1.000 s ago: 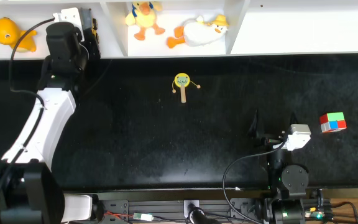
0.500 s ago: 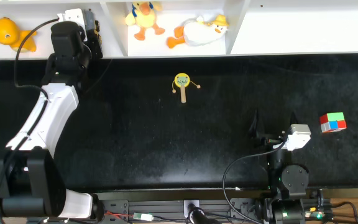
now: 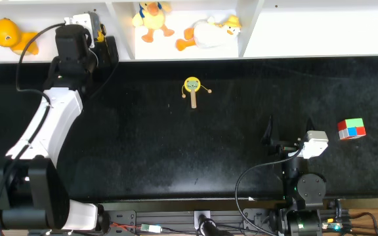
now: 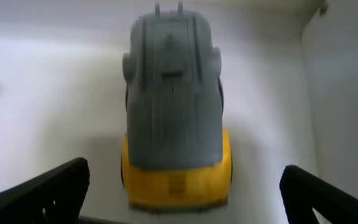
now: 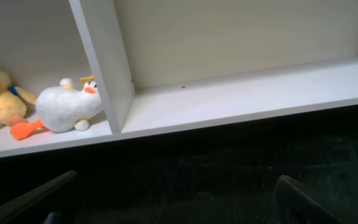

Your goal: Store Toys

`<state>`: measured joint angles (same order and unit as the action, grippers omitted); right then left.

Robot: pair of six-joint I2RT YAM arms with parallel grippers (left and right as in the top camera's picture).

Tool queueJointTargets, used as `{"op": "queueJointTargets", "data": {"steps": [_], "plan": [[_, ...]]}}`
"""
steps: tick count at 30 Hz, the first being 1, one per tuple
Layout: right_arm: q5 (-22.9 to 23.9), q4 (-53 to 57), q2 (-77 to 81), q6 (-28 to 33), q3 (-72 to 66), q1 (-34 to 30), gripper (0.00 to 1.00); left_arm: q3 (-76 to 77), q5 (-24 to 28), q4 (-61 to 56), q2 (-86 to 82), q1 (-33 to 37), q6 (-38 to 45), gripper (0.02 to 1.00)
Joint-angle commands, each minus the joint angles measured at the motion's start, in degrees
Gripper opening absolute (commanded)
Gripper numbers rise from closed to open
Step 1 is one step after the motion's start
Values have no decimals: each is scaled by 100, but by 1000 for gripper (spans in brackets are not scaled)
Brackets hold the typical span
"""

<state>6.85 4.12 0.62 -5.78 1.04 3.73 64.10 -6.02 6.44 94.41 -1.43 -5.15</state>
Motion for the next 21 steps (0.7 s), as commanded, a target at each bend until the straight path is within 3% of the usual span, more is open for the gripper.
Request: {"op": "queueJointTargets", "data": {"steps": [1,9,17,21], "plan": [[9,-24,-39,-24,-76,-28,996,94,-13,520,-476,-26,87,1000],[9,-24,-39,-24,-76,-28,993,-702,-68,782,-1388,-114,214,998],[9,-24,-39,-24,-76,-28,996,-2682,-251,907,-3928,-138,-166,998],[9,-24,-39,-24,-76,-28,996,-4079,-138,-109,-5672,-140,-590,998]]}}
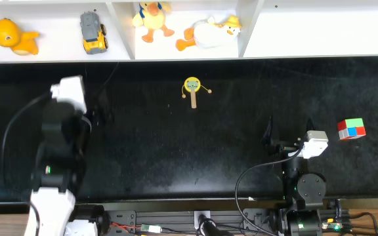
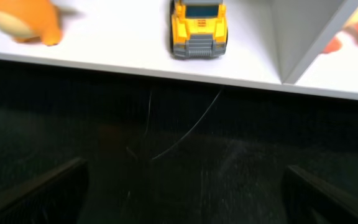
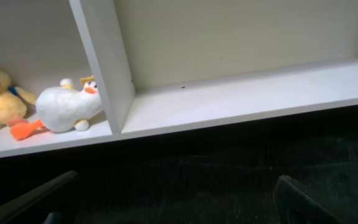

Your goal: Store Toys

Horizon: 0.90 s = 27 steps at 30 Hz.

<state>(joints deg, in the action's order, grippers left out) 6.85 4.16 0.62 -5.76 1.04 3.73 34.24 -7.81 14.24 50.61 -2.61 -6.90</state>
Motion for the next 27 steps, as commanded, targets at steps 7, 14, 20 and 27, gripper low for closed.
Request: {"op": "queueJointTargets", "data": {"steps": [7,14,20,27], "plan": [[9,-28,-39,-26,-76,-28,996,-2911,262,-2839,-3176,-24,-402,998],[9,-28,-39,-26,-76,-28,993,-3379,323,-1609,-4719,-24,111,996],[9,-28,-39,-26,-76,-28,993,-3375,667,-927,-5045,-26,822,998],[9,-28,-39,-26,-76,-28,996,-3375,667,-938,-5045,-24,822,996]]}}
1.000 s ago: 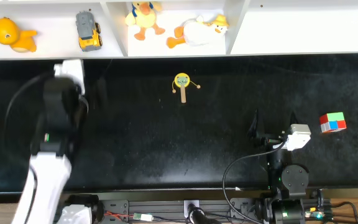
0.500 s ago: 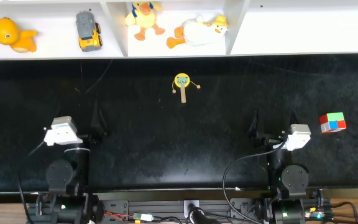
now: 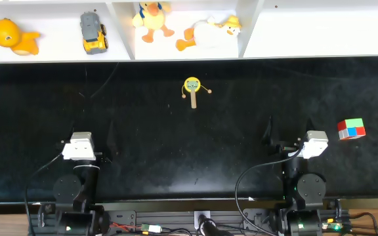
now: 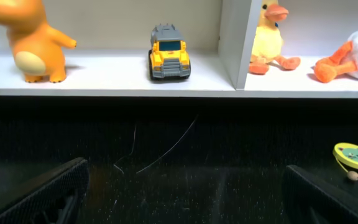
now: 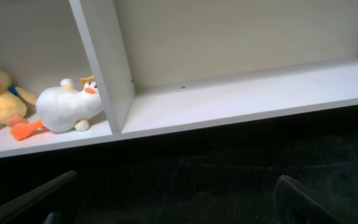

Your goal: Store Toys

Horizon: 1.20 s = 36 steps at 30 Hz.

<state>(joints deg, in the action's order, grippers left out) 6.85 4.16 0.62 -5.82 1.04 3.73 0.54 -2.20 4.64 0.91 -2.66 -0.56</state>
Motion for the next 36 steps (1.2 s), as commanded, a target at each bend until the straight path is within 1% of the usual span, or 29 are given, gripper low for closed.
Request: {"op": "queueJointTargets", "data": {"steps": [1,19,20,21,22,23,26,31,32,36], "plan": [[9,-28,-39,-20,-76,-28,996,-4,105,22,-74,-20,188,998],[17,-28,-42,-17,-76,-26,996,-7,105,22,-74,-20,188,998],[94,-28,-42,50,-76,-26,996,-7,105,22,-74,-20,188,998],[363,-52,-42,212,-74,-9,993,-7,105,22,-74,-20,188,998],[479,-63,-37,146,-72,42,993,-4,105,22,-74,-20,188,998],[664,-81,-20,-96,-68,232,996,-7,105,22,-74,-20,188,998],[946,-70,188,-483,-42,726,993,-4,105,22,-74,-20,188,996],[1759,439,1073,-1784,313,1766,996,-7,105,22,-74,-20,188,998],[1987,761,1515,-2015,640,2142,996,-4,105,22,-74,-20,188,998],[2446,1637,2660,-2321,1672,2885,996,-4,105,22,-74,-20,188,998]]}}
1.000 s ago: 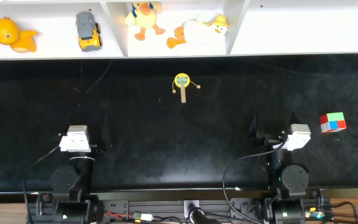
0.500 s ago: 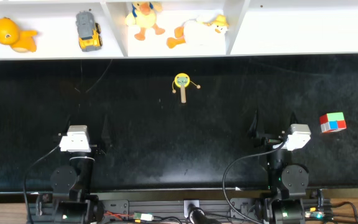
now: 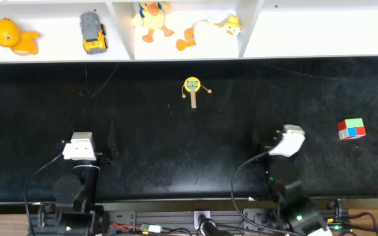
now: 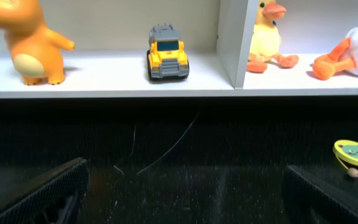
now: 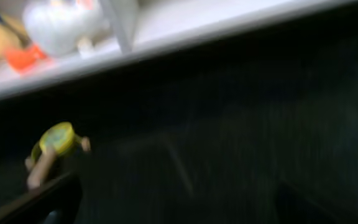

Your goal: Store Toys

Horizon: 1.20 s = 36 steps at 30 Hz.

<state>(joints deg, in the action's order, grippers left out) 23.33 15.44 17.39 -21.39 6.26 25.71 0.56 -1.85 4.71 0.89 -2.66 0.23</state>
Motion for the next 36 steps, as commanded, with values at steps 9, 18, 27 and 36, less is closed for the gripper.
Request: {"op": "queueJointTargets", "data": {"steps": [9,18,27,36], "plan": [[516,2623,3814,-1637,3436,1521,996,-9,70,15,-72,-20,109,998],[179,2887,5829,-1502,4795,1941,996,-9,70,15,-72,-20,109,998],[260,2892,7128,-1399,5611,2090,996,-9,70,15,-72,-20,109,998],[734,2645,8421,-1401,6269,2218,996,-9,70,15,-72,-20,109,998]]}}
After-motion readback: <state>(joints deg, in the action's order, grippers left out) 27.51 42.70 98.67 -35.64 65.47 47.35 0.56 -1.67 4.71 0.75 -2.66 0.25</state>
